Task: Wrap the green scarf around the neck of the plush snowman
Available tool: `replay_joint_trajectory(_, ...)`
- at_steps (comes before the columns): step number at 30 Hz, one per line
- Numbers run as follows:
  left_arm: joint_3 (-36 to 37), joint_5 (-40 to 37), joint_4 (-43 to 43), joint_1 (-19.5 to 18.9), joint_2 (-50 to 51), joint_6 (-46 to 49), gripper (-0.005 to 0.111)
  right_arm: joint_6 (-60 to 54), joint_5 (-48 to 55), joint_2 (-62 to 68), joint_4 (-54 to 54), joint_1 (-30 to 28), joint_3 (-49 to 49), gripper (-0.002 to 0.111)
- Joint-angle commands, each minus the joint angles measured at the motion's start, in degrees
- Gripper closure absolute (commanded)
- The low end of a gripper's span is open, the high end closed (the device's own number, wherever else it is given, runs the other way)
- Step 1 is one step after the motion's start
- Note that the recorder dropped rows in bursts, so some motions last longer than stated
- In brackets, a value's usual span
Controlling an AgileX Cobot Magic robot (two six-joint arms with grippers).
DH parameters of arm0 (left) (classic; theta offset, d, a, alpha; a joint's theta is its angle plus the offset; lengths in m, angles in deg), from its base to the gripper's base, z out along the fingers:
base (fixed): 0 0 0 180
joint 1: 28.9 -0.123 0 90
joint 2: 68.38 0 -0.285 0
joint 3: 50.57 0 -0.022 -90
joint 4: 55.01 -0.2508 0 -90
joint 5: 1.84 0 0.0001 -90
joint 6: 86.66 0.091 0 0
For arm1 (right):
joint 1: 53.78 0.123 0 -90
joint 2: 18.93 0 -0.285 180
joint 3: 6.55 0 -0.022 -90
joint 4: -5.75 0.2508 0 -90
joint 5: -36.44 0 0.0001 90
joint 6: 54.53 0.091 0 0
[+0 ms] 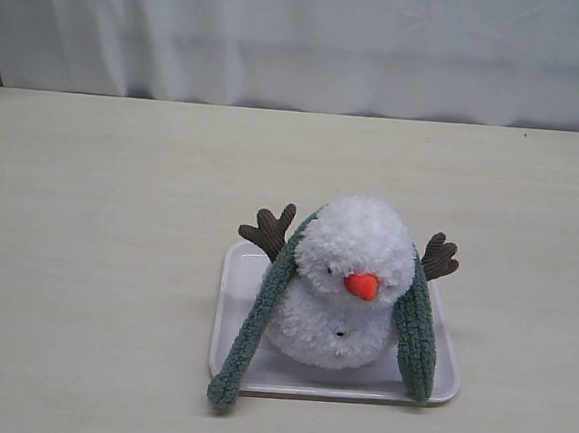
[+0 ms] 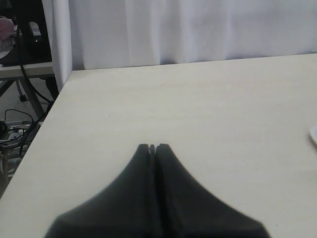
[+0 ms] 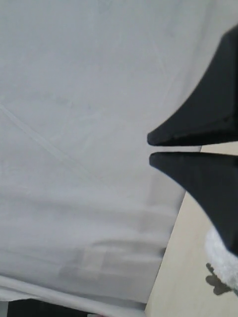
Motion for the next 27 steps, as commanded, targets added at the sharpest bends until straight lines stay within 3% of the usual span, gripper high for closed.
replay_joint_trajectory(1,0.1,0.4,0.1,-0.1,-0.1,-0.3,0.107,9.1,-0.4,-0.2,-10.4,0.1,-0.7,0.104)
replay_joint_trajectory(5,0.1,0.4,0.1,-0.1,-0.1,-0.3,0.107,22.9,-4.7,-0.2,-23.1,0.1,-5.4,0.104)
replay_joint_trajectory(8,0.1,0.4,0.1,-0.1,-0.1,-0.3,0.107,27.0,-9.8,-0.2,-27.3,0.0,-11.5,0.104)
replay_joint_trajectory(17,0.1,0.4,0.1,-0.1,-0.1,-0.3,0.107,28.4,-20.5,-0.2,-25.1,-3.0,-27.9,0.104)
replay_joint_trajectory(27,0.1,0.4,0.1,-0.1,-0.1,-0.3,0.107,30.0,-20.1,-0.2,-25.1,-8.5,-28.6,0.104)
